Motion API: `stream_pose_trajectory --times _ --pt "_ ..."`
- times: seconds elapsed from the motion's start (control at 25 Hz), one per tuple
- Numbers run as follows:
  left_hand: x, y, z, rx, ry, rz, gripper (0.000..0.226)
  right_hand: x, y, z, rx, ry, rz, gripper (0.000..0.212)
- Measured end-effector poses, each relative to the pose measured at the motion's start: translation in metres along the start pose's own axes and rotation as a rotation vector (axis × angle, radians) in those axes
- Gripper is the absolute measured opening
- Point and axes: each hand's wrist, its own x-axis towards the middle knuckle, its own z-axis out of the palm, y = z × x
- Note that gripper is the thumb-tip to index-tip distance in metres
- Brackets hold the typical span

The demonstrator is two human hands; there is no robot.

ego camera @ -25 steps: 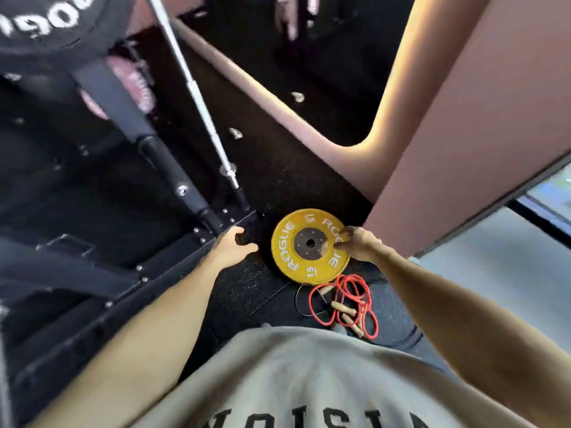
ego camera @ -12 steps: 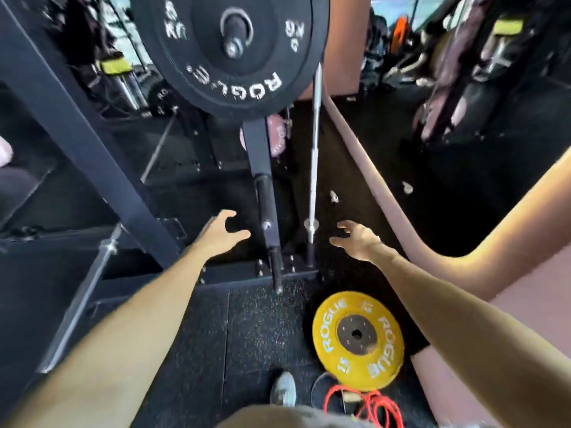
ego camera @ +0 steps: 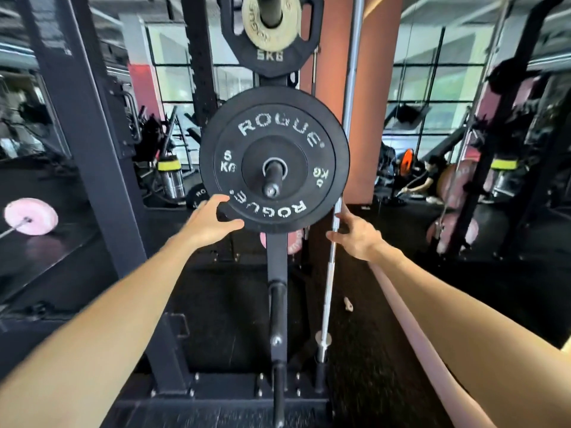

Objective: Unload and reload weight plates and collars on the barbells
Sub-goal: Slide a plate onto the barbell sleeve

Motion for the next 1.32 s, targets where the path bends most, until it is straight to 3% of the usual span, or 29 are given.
stream_pose_trajectory --times 0.28,0.44,0.64,0.76,0.84,0.92,1.08,1.32 --pt "0.105 0.018 -0.079 0.040 0.153 0.072 0.094 0.093 -0.049 -0.072 0.049 0.137 -0.072 0.093" --pt "0.168 0.007 -0.077 0.105 0.185 -0.019 0.114 0.159 -0.070 -0.086 -0.004 0.196 -0.010 0.115" --pt "0.241 0.003 -0.069 0.019 0.243 -0.024 0.147 0.245 -0.083 -0.089 -0.042 0.209 0.055 0.140" --pt "0.275 -0.006 -0.064 -0.119 0.309 0.051 0.137 0.282 -0.084 -0.082 -0.046 0.271 0.101 0.148" --pt "0.288 -0.013 -0.055 -0.159 0.373 0.107 0.110 0.300 -0.080 -0.080 -0.110 0.326 0.092 0.147" --pt "0.291 -0.017 -0.050 -0.182 0.371 0.143 0.100 0.312 -0.075 -0.082 -0.004 0.311 0.045 0.137" --pt "0.295 -0.016 -0.049 -0.211 0.361 0.115 0.094 0.319 -0.071 -0.086 0.221 0.218 -0.085 0.119" --pt "0.274 -0.004 -0.059 -0.240 0.309 0.101 0.104 0.289 -0.070 -0.086 0.249 0.220 -0.191 0.102"
